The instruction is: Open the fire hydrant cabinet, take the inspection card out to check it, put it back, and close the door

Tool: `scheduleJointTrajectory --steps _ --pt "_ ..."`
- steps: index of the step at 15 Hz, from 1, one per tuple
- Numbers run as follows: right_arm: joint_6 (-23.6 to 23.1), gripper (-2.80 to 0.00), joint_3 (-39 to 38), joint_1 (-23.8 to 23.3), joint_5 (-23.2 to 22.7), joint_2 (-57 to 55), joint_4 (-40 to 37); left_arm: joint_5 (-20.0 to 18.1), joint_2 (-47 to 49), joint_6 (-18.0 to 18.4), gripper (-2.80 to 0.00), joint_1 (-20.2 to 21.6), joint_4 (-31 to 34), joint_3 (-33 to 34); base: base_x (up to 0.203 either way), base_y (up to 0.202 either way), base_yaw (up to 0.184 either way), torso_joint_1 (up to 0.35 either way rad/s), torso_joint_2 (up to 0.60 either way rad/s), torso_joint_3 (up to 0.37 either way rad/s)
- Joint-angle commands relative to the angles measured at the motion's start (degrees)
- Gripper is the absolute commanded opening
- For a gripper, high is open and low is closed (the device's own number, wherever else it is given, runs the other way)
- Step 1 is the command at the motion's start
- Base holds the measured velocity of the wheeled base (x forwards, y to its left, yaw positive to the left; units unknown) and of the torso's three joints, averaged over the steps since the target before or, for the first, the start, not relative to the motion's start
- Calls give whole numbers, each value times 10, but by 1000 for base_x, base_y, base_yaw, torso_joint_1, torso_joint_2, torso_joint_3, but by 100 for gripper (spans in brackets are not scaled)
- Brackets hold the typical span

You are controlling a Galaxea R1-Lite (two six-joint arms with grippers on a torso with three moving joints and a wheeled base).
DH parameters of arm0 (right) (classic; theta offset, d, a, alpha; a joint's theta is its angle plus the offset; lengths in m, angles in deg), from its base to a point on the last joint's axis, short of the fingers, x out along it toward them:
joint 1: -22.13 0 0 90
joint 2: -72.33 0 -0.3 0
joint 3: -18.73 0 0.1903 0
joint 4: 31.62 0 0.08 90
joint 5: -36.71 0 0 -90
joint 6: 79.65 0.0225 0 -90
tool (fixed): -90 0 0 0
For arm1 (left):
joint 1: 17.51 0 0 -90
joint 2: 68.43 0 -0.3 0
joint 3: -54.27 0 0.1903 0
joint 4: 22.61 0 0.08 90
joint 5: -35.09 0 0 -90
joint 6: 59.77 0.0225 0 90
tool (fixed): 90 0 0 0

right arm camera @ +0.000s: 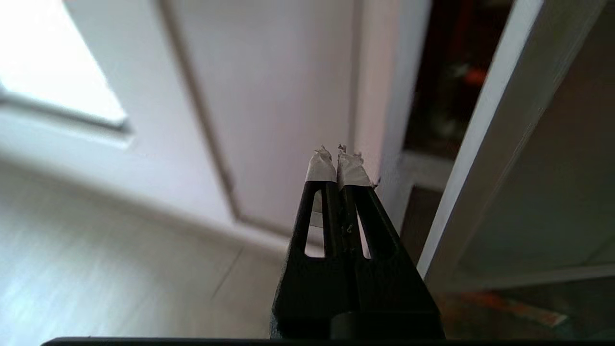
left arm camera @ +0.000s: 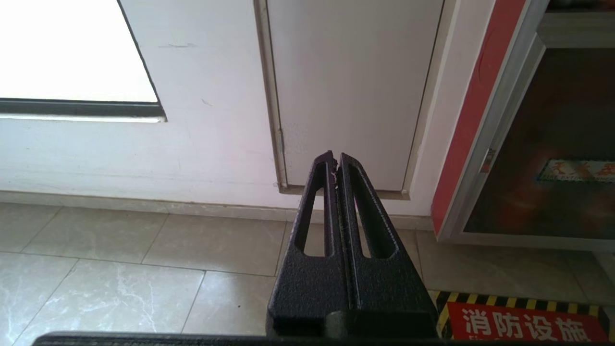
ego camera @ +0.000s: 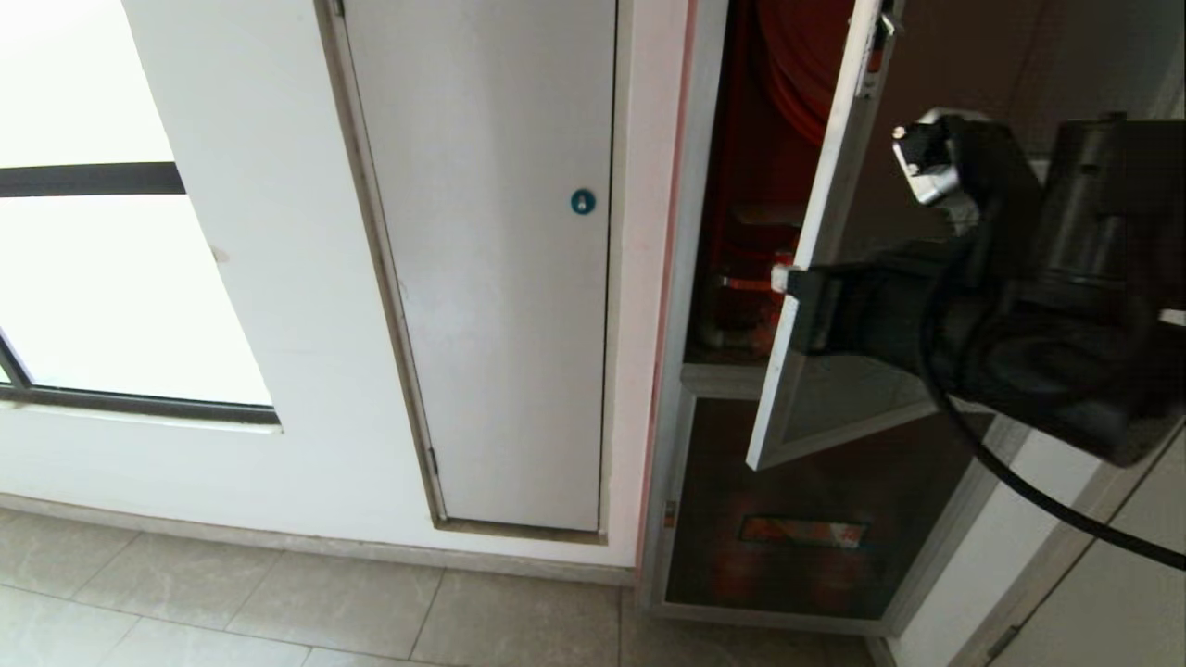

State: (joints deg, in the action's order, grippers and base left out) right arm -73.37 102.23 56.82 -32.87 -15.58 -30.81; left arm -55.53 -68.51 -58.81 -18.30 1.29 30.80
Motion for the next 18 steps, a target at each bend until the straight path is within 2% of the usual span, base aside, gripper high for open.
scheduleJointTrajectory --steps 1,3,6,10,18 --pt "0 -280 24 14 83 -84 66 0 0 0 -280 0 0 0 0 0 0 0 0 0" --pt "-1 -280 62 19 153 -135 142 0 1 0 -280 0 0 0 0 0 0 0 0 0" --pt "-20 -280 105 26 231 -209 277 0 0 0 -280 0 0 0 0 0 0 0 0 0" --pt "-127 -280 170 28 286 -287 453 0 1 0 -280 0 0 0 0 0 0 0 0 0" --pt "-140 -280 275 -11 286 -349 477 0 0 0 -280 0 0 0 0 0 0 0 0 0"
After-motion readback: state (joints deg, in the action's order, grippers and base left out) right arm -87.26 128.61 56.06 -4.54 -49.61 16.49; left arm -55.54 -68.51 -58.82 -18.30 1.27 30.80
